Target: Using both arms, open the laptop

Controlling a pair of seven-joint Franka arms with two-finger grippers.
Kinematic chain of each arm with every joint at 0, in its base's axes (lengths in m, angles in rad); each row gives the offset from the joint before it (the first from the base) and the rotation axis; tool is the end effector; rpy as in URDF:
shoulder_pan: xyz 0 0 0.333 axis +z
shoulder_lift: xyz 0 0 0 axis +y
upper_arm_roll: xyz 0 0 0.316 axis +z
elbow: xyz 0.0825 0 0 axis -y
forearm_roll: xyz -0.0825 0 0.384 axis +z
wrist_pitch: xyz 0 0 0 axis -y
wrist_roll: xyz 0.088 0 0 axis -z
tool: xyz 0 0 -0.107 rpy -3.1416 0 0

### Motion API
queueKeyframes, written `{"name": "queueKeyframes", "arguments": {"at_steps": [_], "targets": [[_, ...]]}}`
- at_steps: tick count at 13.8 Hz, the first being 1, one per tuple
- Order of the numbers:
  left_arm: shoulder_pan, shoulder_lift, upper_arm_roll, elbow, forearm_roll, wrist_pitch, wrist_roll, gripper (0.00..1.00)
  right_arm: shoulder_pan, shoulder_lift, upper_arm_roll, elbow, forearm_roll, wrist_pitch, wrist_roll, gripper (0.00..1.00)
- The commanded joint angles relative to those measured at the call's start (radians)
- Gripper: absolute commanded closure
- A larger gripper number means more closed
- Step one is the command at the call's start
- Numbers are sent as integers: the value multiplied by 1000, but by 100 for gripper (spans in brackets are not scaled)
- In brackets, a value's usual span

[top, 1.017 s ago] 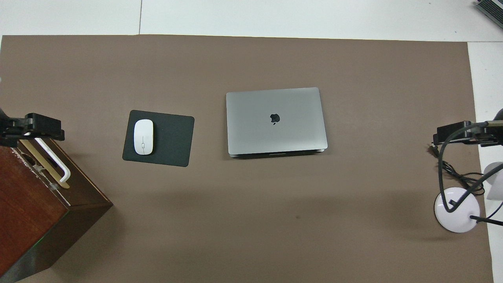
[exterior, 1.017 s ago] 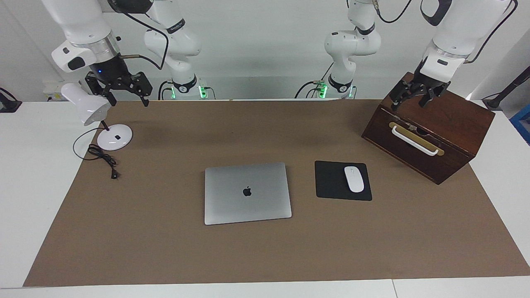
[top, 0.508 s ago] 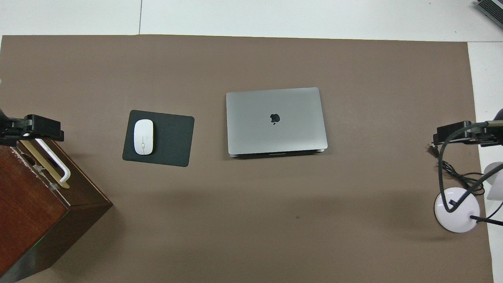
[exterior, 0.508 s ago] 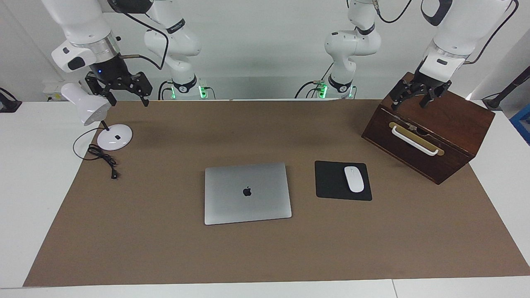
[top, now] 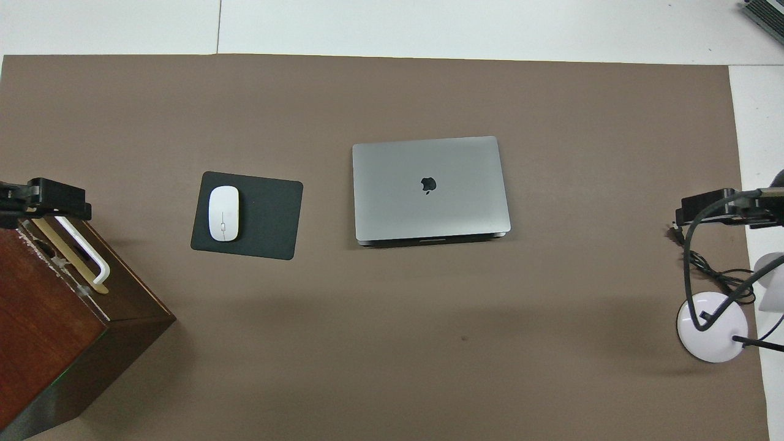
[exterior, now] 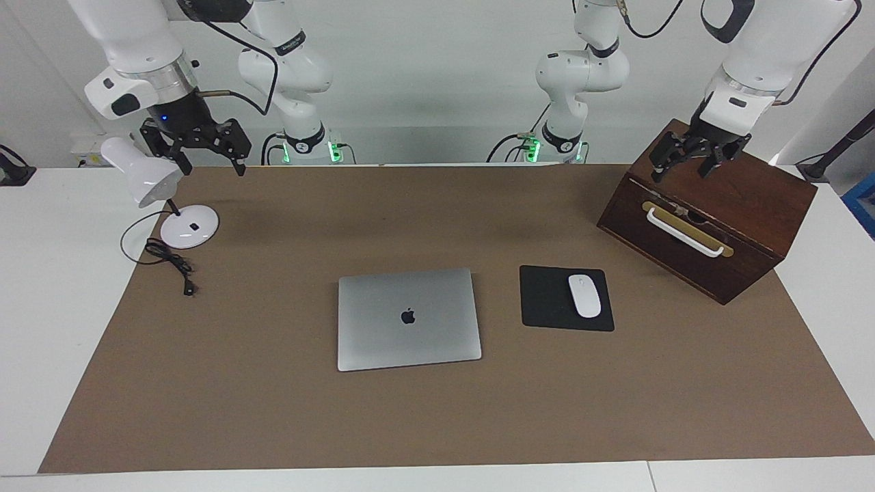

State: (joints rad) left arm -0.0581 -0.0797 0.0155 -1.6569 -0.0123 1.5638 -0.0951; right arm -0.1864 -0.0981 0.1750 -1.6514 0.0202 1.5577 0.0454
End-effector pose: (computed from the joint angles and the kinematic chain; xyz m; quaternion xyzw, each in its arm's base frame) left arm 0.5276 -0.0235 0.6264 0.9996 0.0262 -0.0072 0.0063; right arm 0.5226 0.0010 0.6373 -0.9996 0.0286 -0.0014 0.0016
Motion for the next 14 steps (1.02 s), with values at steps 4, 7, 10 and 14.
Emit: {"name": "queueKeyframes", "arguments": {"at_steps": [4,7,10,14], "targets": [[4,-14,-8,-35,15,8,-73,0,-18,-26,6,-30,15,25,-36,0],[6,-15,-12,-40,15,28,-103,67,-18,-25,4,-30,15,25,-36,0],[4,-40,-11,-109,15,91,-106,94,-18,-25,4,-30,14,25,-36,0],[3,-63,-14,-171,11,142,-194,100,-18,-25,4,-30,15,25,-36,0]]}}
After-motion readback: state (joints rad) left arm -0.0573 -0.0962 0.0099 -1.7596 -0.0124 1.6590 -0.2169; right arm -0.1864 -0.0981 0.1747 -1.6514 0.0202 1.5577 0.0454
